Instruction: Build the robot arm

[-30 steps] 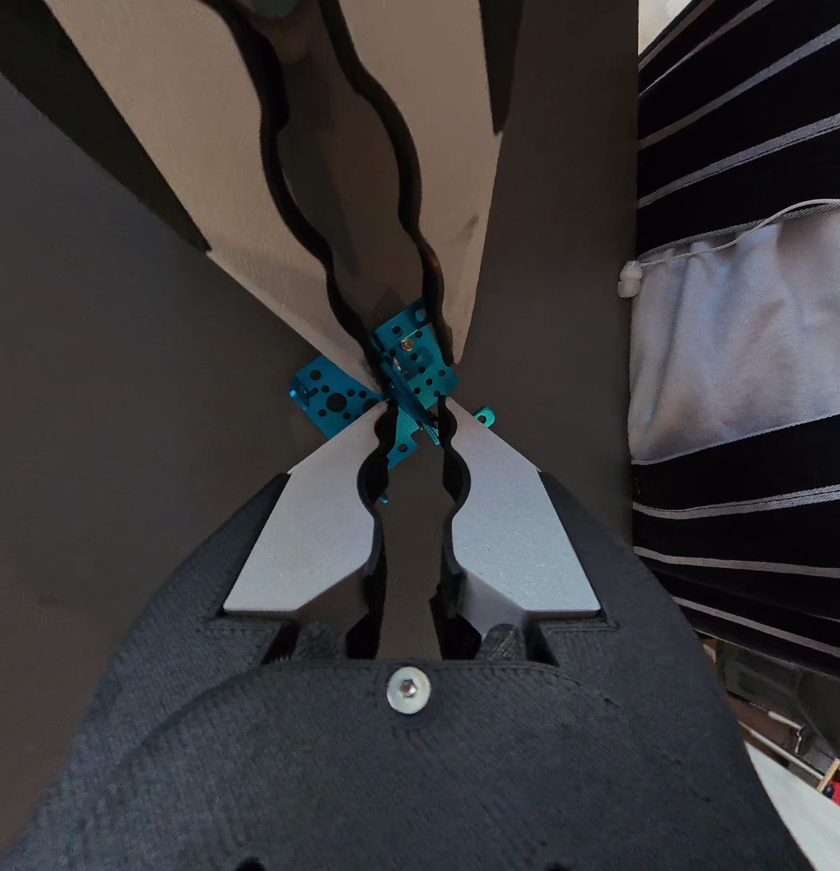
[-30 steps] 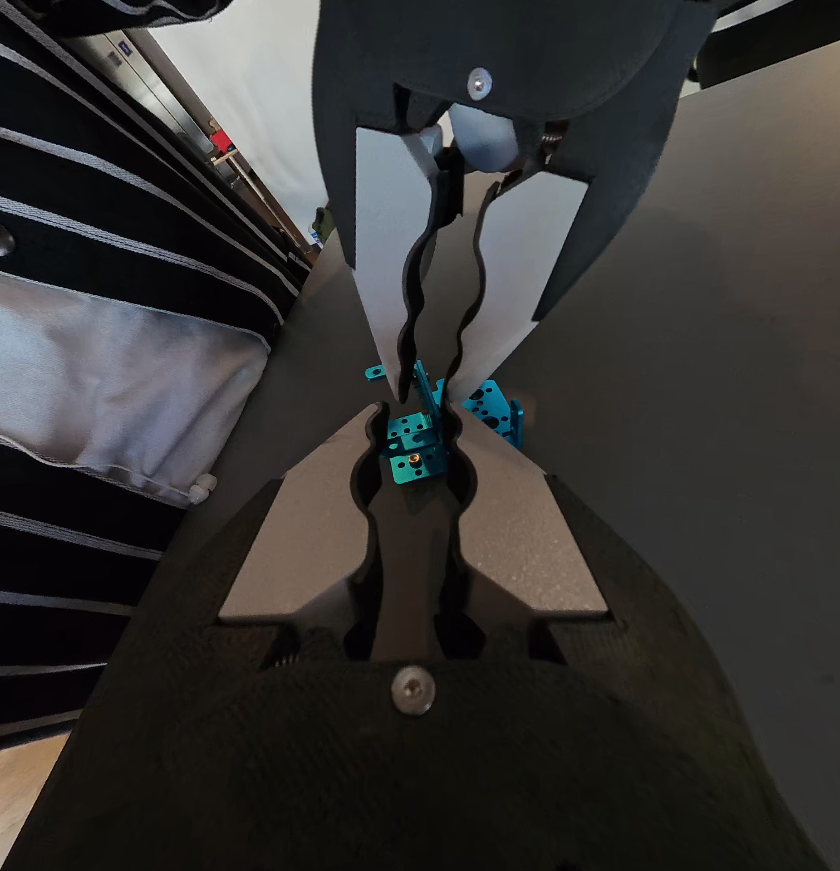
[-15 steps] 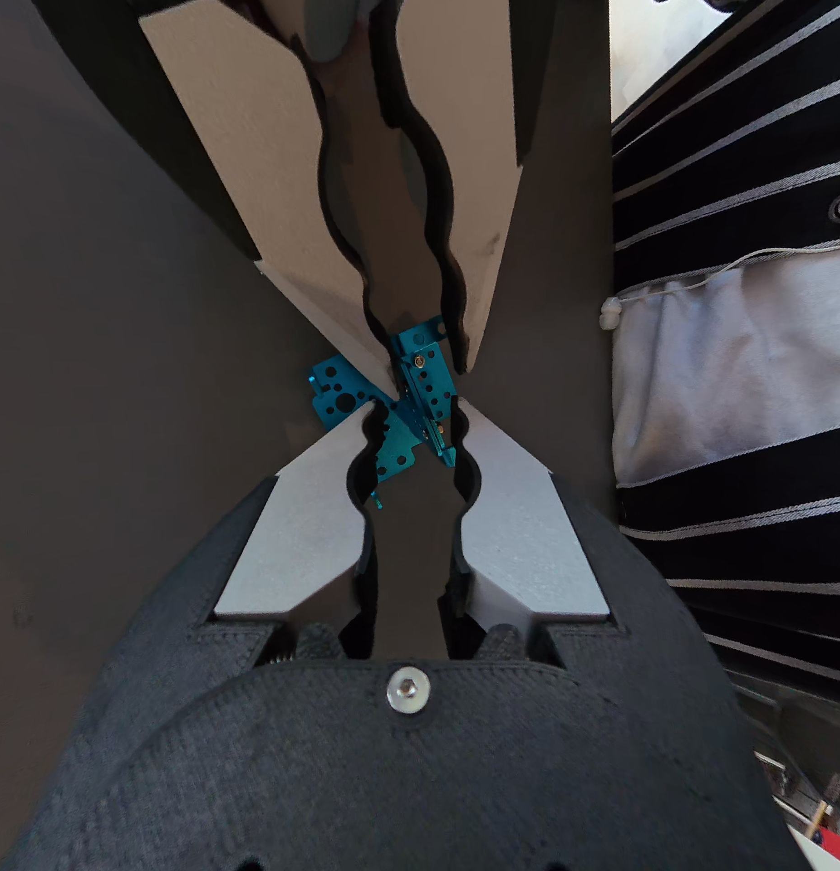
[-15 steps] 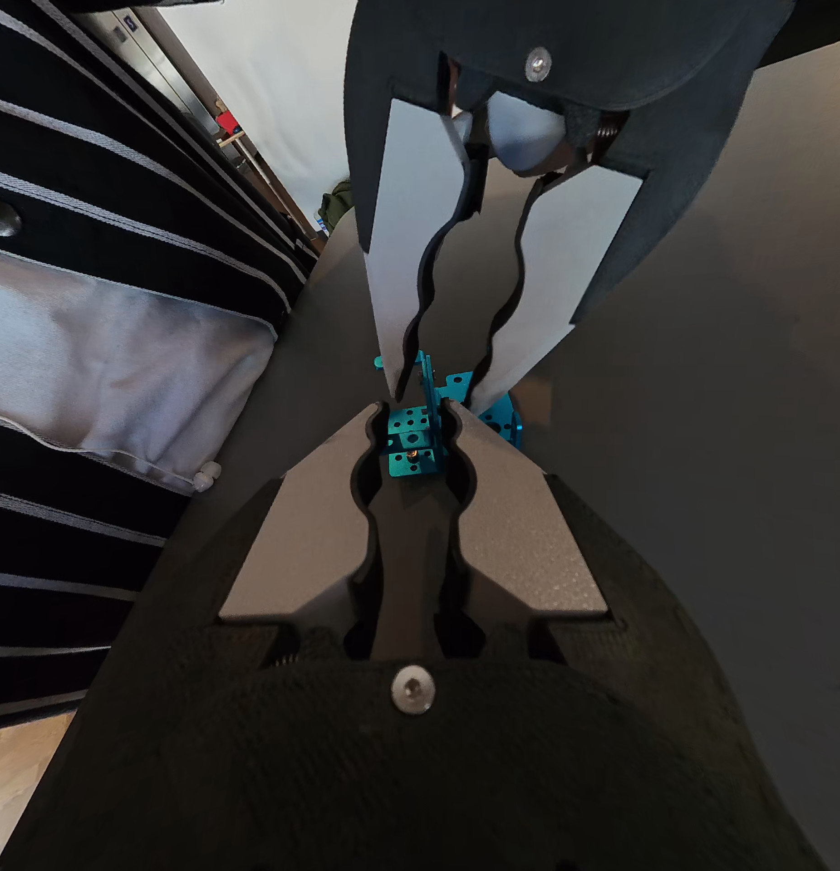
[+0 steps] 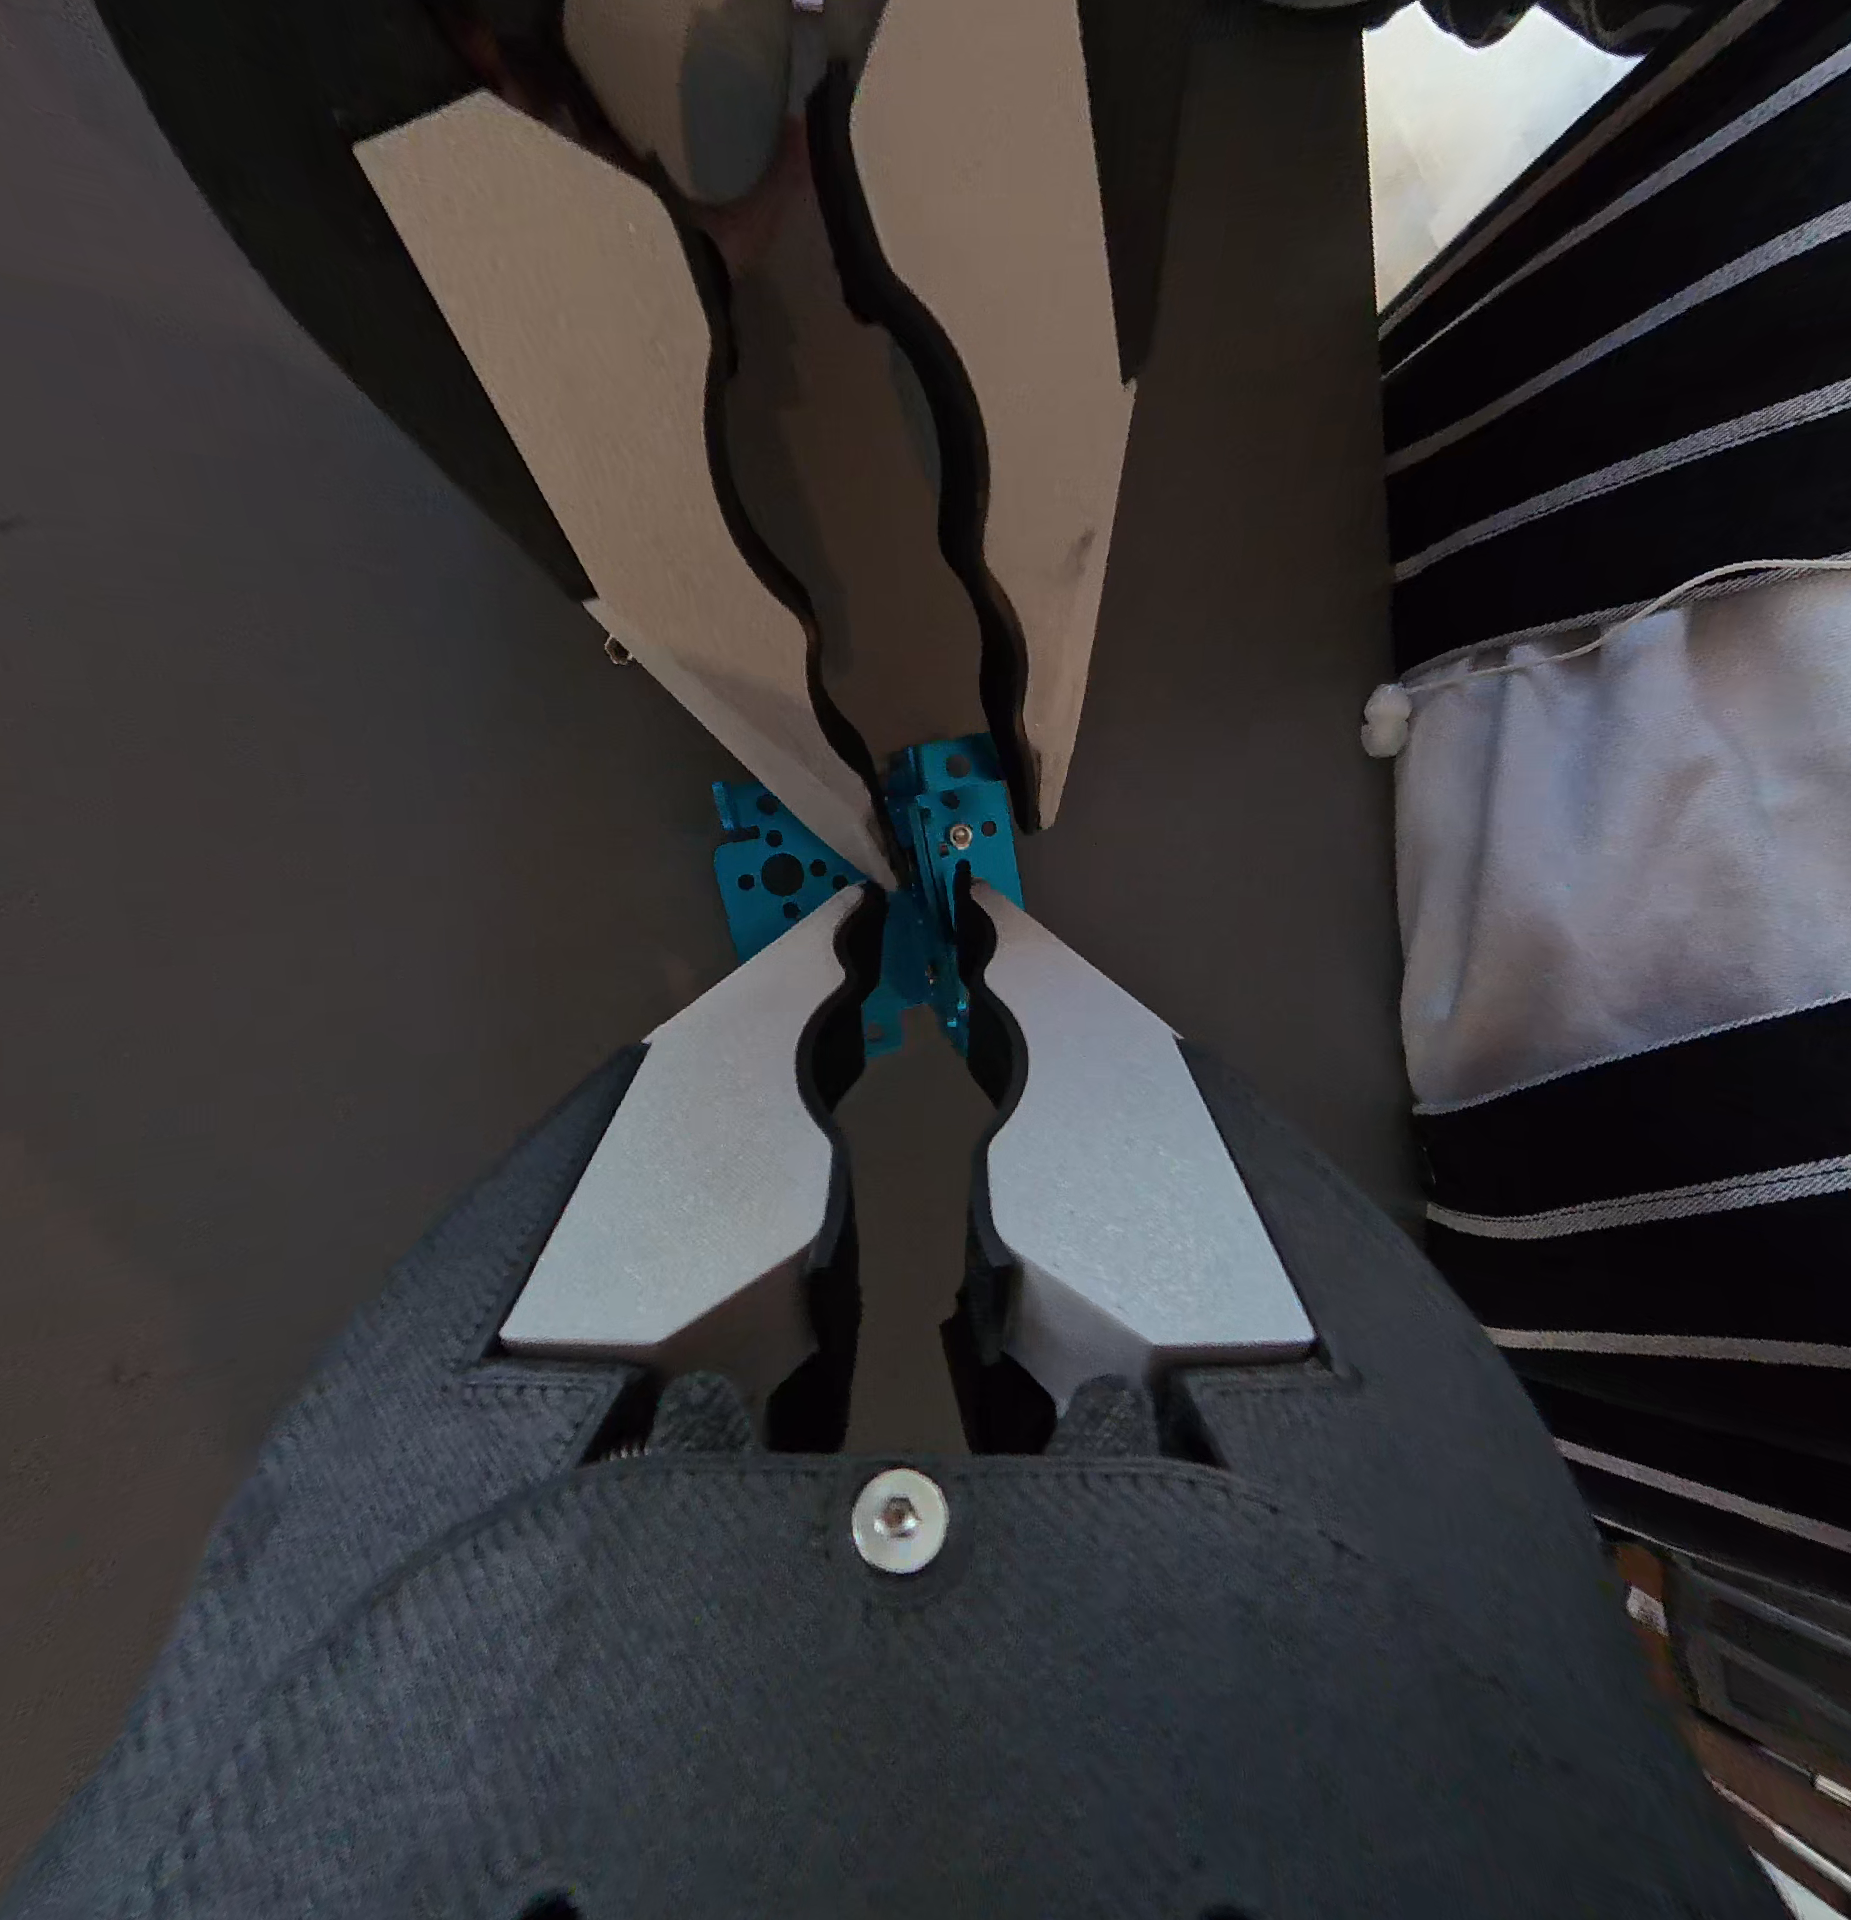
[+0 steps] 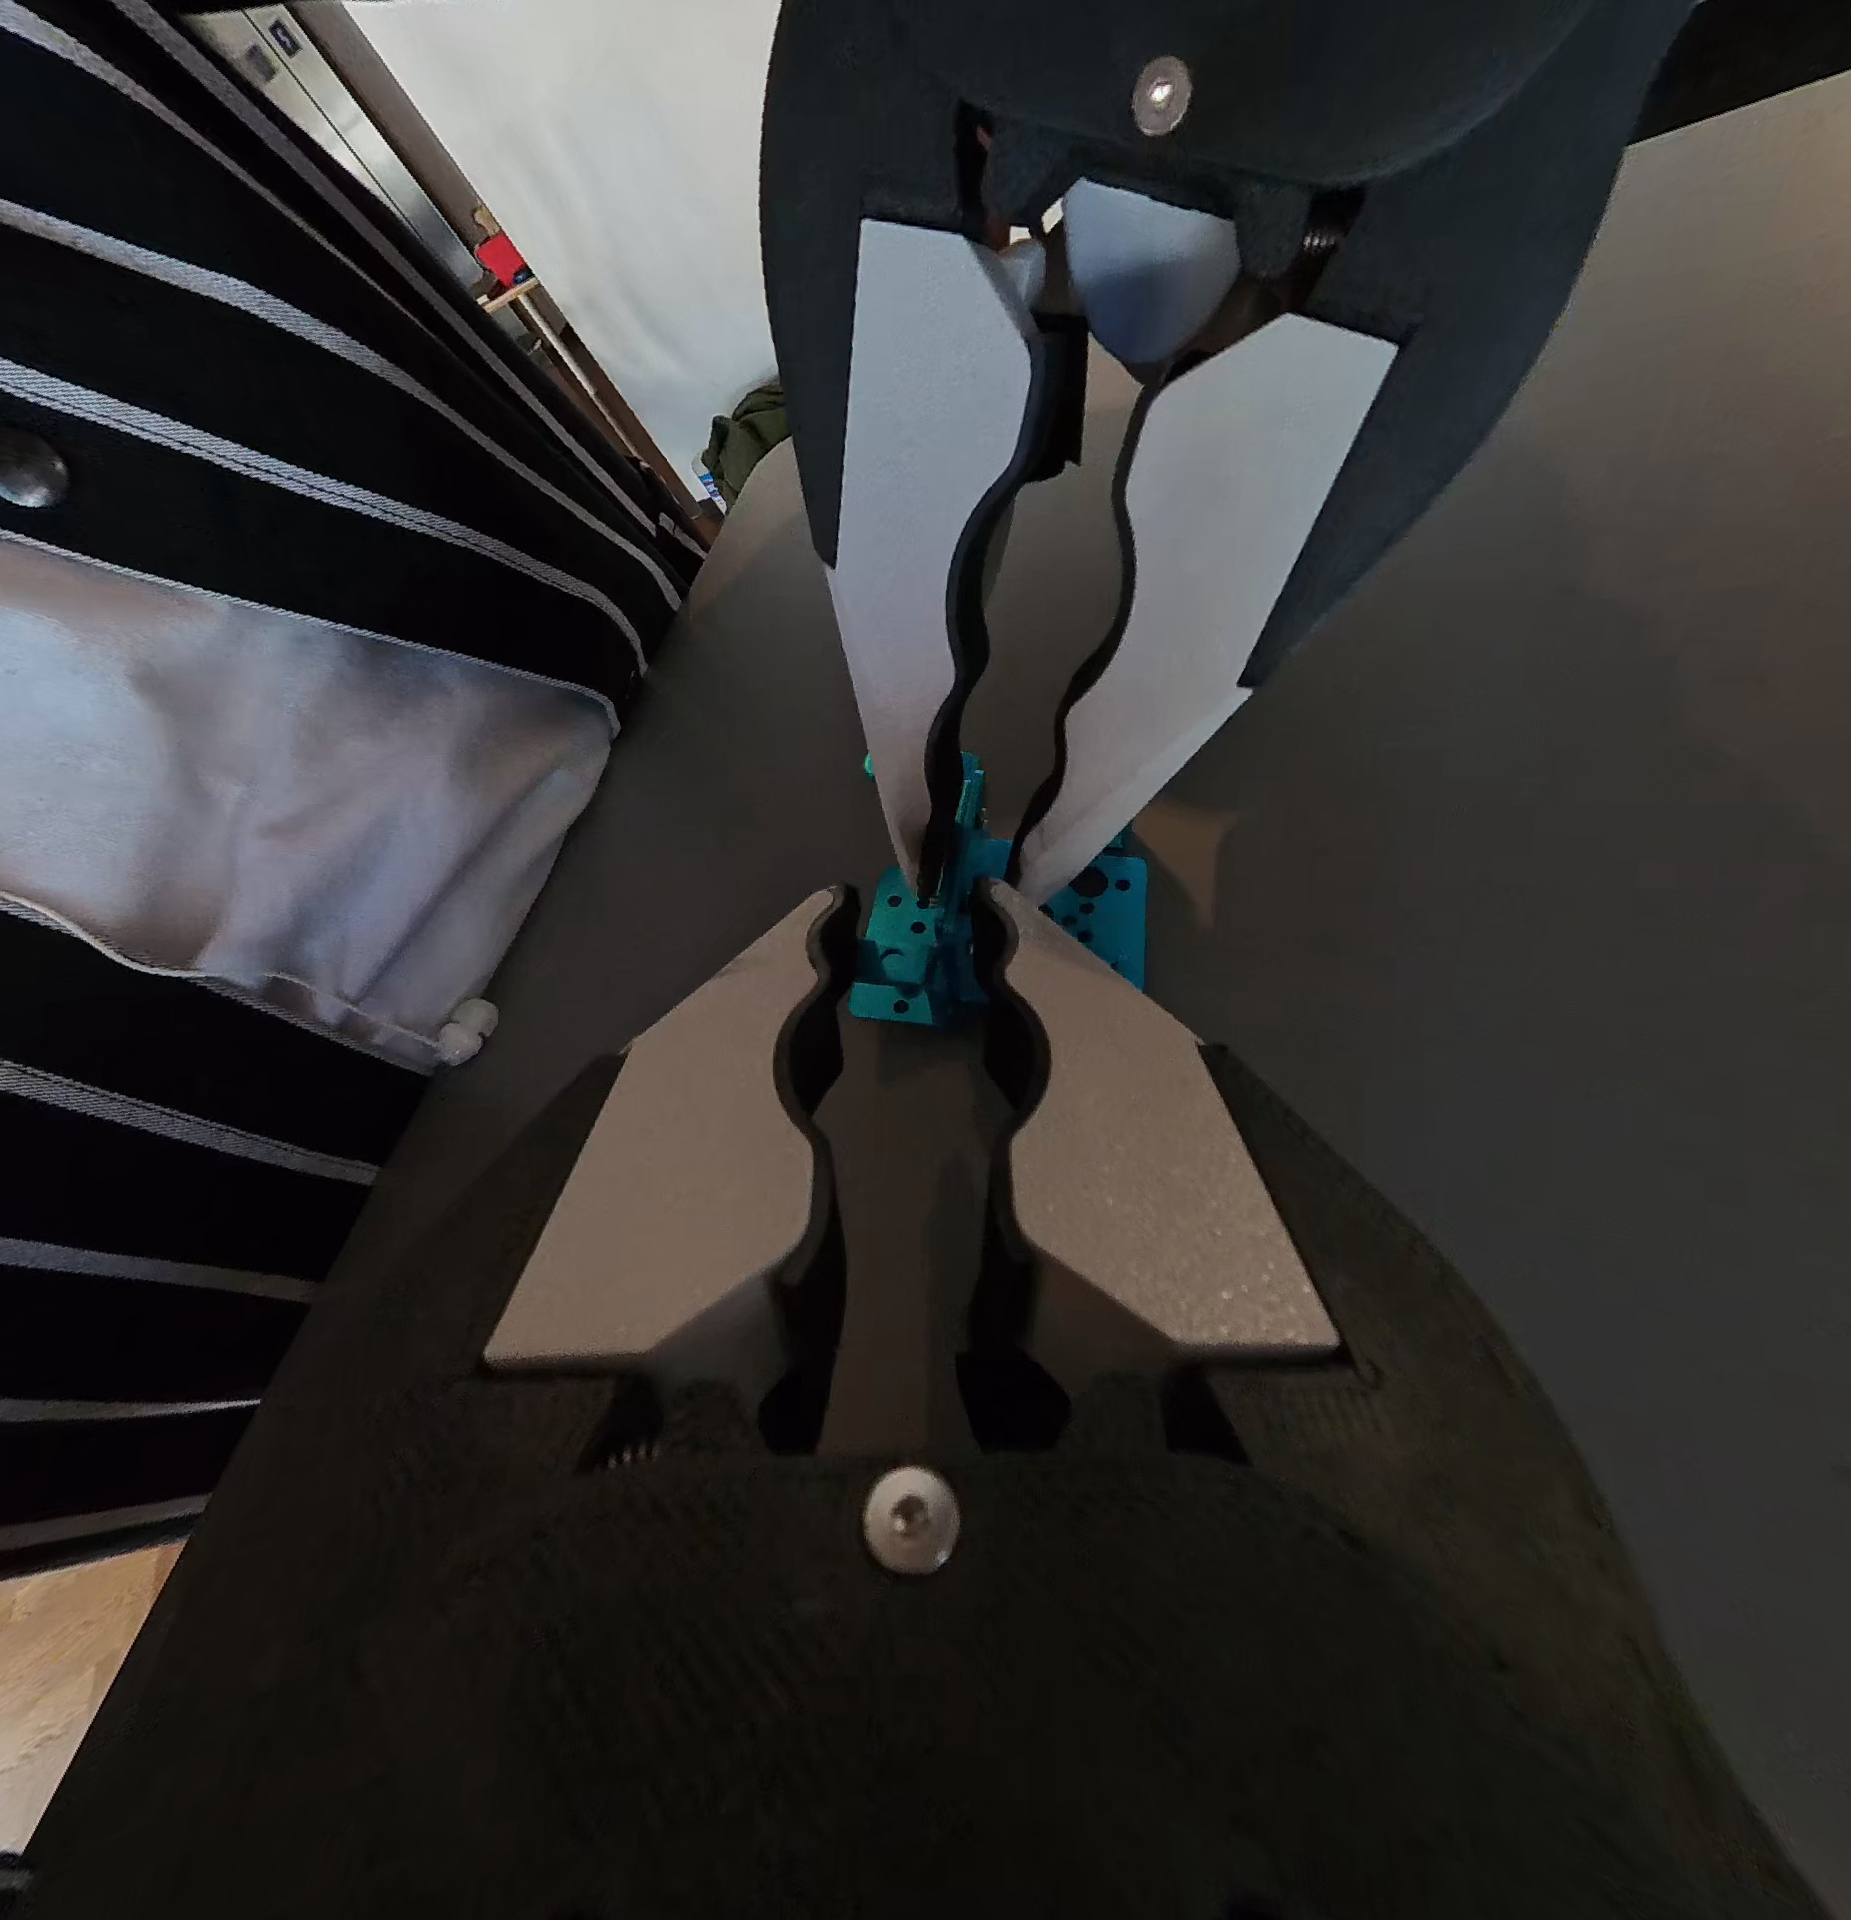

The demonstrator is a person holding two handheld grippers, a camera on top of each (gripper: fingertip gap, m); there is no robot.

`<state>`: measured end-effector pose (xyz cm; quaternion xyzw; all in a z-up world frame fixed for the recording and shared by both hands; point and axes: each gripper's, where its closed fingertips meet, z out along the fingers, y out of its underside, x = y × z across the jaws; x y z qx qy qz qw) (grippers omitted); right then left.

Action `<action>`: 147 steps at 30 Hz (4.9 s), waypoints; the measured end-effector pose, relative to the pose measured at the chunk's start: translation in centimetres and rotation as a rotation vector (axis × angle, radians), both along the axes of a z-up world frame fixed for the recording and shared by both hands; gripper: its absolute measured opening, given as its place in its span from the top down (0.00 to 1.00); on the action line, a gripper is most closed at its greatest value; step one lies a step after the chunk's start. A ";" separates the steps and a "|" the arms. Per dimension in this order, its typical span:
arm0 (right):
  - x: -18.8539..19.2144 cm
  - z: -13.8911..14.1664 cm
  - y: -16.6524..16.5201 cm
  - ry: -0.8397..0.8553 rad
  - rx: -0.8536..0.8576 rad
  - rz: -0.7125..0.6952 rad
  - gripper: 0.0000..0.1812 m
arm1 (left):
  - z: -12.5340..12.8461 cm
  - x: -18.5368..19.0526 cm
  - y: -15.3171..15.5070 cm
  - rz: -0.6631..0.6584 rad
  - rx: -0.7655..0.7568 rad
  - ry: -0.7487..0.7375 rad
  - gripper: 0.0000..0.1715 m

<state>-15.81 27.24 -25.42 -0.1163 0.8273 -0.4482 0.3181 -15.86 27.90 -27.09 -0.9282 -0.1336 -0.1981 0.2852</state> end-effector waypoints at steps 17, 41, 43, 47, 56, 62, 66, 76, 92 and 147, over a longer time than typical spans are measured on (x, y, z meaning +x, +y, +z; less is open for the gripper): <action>-0.3 -0.4 0.7 0.015 0.146 -0.117 0.89 | -0.1 -0.2 0.7 0.051 0.032 0.015 0.97; 0.4 -0.5 1.3 -0.063 0.187 -0.084 0.95 | 0.6 0.5 1.6 0.066 0.147 -0.103 0.95; 0.4 -0.5 1.4 -0.056 0.191 -0.081 0.95 | 0.6 0.5 1.7 0.071 0.151 -0.111 0.95; 0.3 -0.5 1.6 -0.054 0.211 -0.090 0.95 | 0.6 0.4 1.9 0.088 0.160 -0.126 0.95; 0.5 -0.4 2.3 -0.100 0.298 -0.131 0.91 | 0.7 0.3 2.2 0.105 0.176 -0.118 0.97; 0.3 -0.3 2.4 -0.215 0.357 -0.177 0.90 | 0.7 0.2 2.5 0.114 0.193 -0.091 0.97; 0.4 -0.2 2.8 -0.219 0.378 -0.180 0.89 | 0.7 0.2 2.7 0.107 0.207 -0.051 0.97; 1.0 -0.2 3.3 -0.228 0.414 -0.168 0.89 | 0.7 0.5 3.1 0.095 0.200 -0.001 0.96; 0.8 -0.4 3.5 -0.230 0.429 -0.174 0.91 | 1.1 0.5 3.5 0.094 0.230 0.052 0.98; 2.3 2.1 4.9 -0.062 0.147 -0.229 0.76 | 3.8 2.5 2.6 0.285 0.401 0.036 0.79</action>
